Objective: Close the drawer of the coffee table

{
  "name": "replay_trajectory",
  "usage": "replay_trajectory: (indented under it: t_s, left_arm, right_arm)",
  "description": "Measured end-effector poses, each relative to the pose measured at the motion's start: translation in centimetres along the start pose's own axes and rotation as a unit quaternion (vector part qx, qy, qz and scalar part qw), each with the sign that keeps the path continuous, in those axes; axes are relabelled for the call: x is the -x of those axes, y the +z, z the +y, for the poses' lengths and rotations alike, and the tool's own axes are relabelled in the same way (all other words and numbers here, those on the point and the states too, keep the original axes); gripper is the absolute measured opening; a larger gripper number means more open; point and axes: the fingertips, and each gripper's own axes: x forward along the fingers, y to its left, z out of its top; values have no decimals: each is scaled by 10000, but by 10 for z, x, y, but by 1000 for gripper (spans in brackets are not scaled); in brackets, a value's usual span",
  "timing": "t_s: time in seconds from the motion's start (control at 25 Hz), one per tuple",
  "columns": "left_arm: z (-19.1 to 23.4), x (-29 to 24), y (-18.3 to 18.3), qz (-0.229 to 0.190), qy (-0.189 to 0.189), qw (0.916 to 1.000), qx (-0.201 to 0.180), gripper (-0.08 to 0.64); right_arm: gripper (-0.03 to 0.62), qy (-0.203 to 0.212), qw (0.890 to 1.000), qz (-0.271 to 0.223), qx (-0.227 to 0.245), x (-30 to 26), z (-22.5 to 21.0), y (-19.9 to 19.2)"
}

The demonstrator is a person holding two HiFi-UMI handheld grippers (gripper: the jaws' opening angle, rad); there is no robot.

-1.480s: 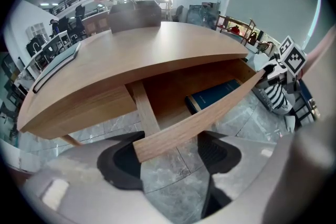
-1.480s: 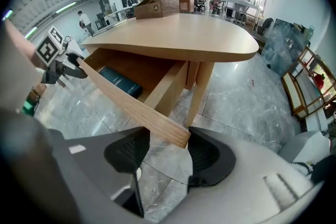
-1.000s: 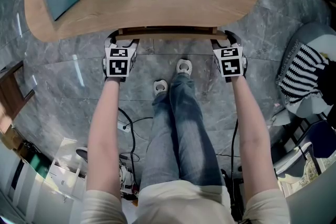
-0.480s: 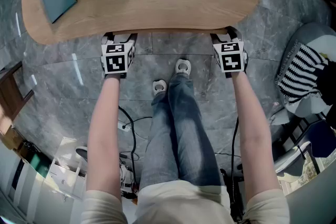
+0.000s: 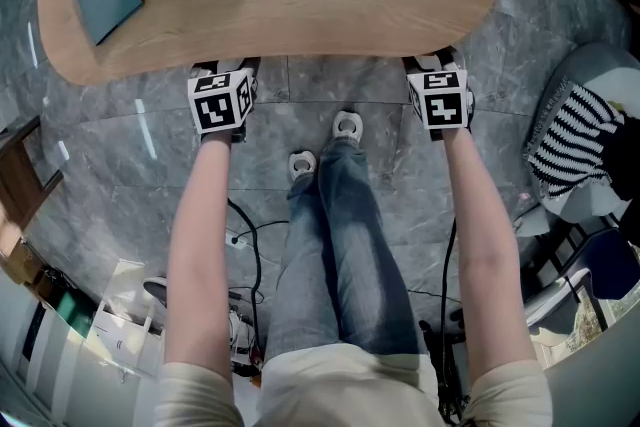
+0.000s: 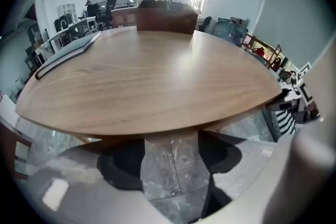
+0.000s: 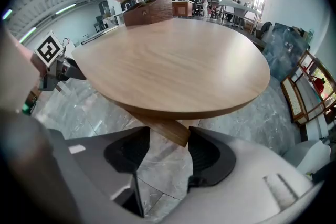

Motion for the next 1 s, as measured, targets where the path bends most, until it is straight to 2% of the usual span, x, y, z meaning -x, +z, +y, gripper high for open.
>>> replay_trajectory:
  t_s: [0.2, 0.36, 0.48, 0.6, 0.8, 1.0]
  left_arm:
    - [0, -1, -1, -20, -16, 9999, 143, 321]
    - [-2, 6, -3, -138, -24, 9990, 415, 319]
    - [-5, 16, -9, -281, -38, 9983, 506, 307]
    - [-12, 29, -13, -555, -80, 9968, 564, 253]
    - [-30, 57, -20, -987, -186, 9925, 697, 93]
    - [-39, 91, -30, -1275, -290, 9866, 978, 2]
  right_arm:
    - [232, -32, 10000, -21, 33, -1, -1, -1]
    - [234, -215, 9995, -137, -176, 6, -3, -2]
    - [186, -408, 9977, -294, -450, 18, -2, -7]
    - [169, -473, 9959, -462, -625, 32, 6, -14]
    - [3, -577, 9886, -959, -1003, 65, 25, -19]
    - [3, -553, 9800, -1353, -1351, 99, 57, -21]
